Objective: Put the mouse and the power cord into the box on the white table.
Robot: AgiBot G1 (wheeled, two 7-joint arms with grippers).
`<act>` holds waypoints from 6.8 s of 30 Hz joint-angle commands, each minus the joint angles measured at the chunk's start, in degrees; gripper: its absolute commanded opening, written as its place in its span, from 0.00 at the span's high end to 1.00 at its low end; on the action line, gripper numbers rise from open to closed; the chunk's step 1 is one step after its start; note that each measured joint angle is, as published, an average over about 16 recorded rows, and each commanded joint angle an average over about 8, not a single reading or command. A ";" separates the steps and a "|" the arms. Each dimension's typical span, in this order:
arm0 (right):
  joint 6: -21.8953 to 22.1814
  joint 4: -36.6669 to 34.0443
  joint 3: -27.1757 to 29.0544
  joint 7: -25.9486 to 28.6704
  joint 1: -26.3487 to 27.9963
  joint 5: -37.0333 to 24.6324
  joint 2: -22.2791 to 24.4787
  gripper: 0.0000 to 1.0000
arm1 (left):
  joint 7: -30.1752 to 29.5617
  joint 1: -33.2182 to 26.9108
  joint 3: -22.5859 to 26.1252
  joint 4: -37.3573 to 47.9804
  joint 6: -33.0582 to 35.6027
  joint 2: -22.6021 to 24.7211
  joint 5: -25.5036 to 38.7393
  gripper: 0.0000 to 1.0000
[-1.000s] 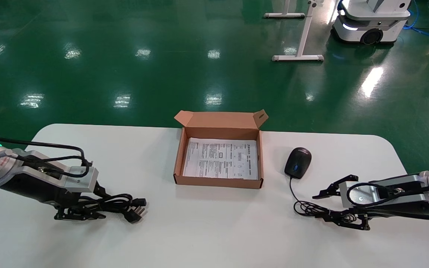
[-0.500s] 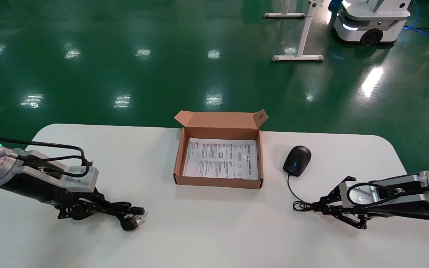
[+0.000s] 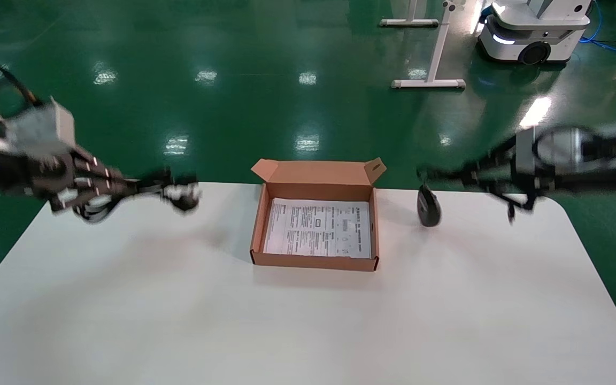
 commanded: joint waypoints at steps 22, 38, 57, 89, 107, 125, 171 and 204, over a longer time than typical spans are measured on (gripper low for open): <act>8.16 -3.57 0.40 -2.18 1.05 1.25 -17.24 1.00 | -4.05 -8.49 -4.92 -5.66 -8.61 4.85 -6.12 1.00; 6.84 -7.18 0.47 -3.79 5.19 1.27 -17.60 1.00 | -3.76 -6.56 -4.88 -4.48 -6.98 4.39 -6.45 1.00; 7.38 -8.04 -2.34 -4.83 -4.00 -1.84 -23.67 1.00 | -5.54 -8.23 -4.04 -5.26 -4.81 4.01 -5.29 1.00; 15.71 0.72 -9.67 -1.08 -7.72 2.64 -24.76 0.00 | -17.02 -4.21 -1.99 -16.64 -3.73 2.61 -3.65 1.00; 15.37 -6.79 -8.49 -4.61 1.41 5.98 -15.78 0.00 | -14.00 4.01 -1.29 -12.17 -6.86 14.25 -4.81 1.00; 5.03 -7.11 -9.84 -4.26 2.93 4.12 -4.34 0.00 | -5.78 13.90 -1.46 -2.16 -20.62 24.53 -6.34 0.53; 1.85 23.76 3.83 19.94 -19.58 24.52 6.67 0.00 | -18.62 35.45 -21.37 -33.74 -13.13 3.87 -23.10 0.00; -0.03 58.07 18.74 46.10 -44.58 46.54 17.99 0.00 | -31.86 57.21 -42.37 -66.82 -1.74 -18.12 -40.21 0.00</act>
